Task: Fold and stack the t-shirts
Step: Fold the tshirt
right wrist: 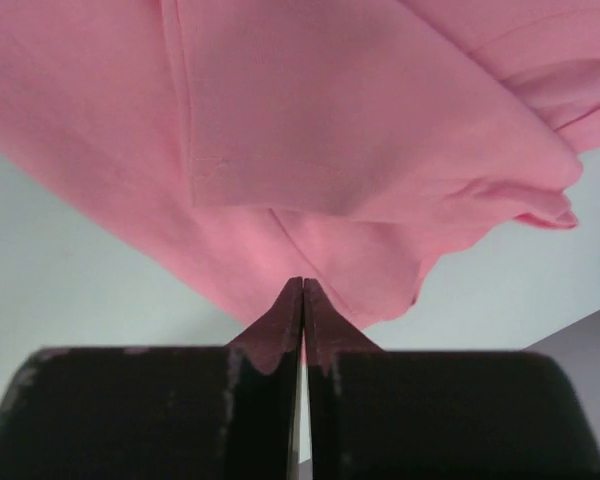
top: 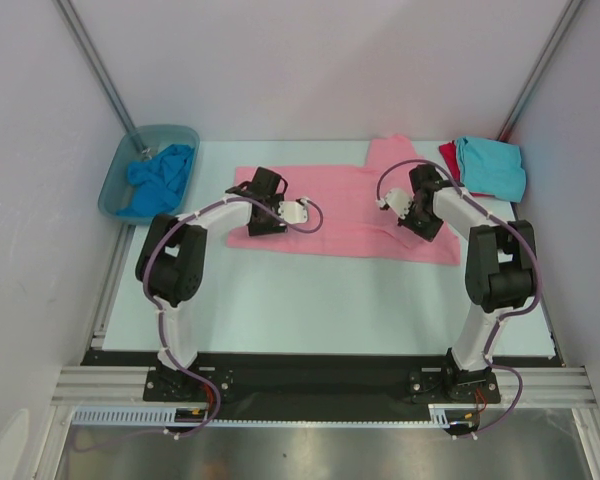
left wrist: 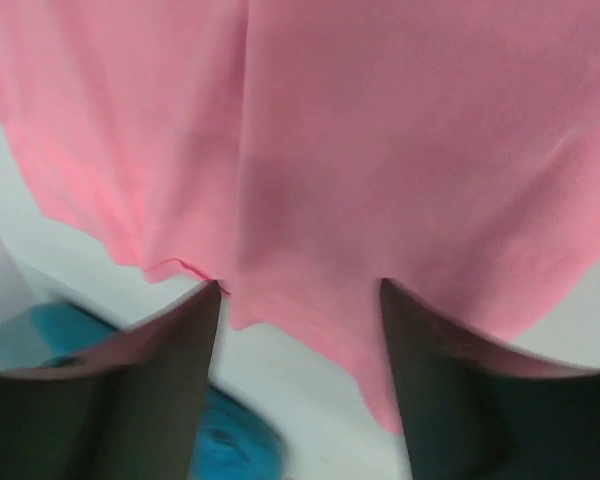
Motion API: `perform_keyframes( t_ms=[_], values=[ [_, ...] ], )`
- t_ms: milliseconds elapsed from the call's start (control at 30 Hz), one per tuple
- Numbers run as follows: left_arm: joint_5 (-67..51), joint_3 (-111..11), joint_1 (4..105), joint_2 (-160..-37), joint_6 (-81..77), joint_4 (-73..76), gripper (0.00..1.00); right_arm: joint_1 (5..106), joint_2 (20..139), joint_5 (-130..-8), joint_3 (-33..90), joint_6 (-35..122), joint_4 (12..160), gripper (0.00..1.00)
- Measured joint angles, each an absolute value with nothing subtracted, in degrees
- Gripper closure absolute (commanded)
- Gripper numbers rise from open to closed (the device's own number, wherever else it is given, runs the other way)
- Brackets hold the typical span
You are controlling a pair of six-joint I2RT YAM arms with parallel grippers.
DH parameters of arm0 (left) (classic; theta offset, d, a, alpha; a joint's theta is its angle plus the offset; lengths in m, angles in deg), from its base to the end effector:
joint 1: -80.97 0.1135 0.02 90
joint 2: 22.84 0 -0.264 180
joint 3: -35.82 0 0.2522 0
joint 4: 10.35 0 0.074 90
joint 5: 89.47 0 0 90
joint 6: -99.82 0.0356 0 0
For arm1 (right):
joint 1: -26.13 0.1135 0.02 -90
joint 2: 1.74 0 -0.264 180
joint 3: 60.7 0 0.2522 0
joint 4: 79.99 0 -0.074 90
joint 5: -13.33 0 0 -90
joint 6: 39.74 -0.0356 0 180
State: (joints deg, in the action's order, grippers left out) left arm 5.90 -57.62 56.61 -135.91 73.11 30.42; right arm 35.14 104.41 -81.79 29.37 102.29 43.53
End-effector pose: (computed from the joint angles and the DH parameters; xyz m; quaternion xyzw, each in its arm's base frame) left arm 0.3795 -0.1682 0.1765 0.6601 0.7050 0.1277 0.2255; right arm 0.3645 0.0546 0.1928 -0.4956 0.8541 -0.0966 0.1247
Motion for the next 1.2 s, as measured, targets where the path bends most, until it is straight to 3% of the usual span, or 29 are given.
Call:
perform_keyframes(
  t_ms=[67, 100, 167, 1200],
  values=[
    [5.7, -57.5, 56.8, -135.9, 71.9, 30.9, 0.71, 35.1, 104.4, -81.3, 30.2, 101.6, 42.6, 1.00],
    [5.6, -57.5, 56.8, -135.9, 71.6, 30.9, 0.88, 35.1, 104.4, -81.1, 30.4, 101.4, 42.2, 1.00],
    [5.3, -57.5, 56.9, -135.9, 71.1, 31.1, 1.00, 35.0, 104.4, -80.5, 30.8, 101.0, 41.7, 1.00],
    [3.9, -56.6, 60.1, -138.0, 73.1, 37.7, 1.00, 31.2, 111.7, -77.4, 32.0, 97.3, 35.8, 1.00]
  ],
)
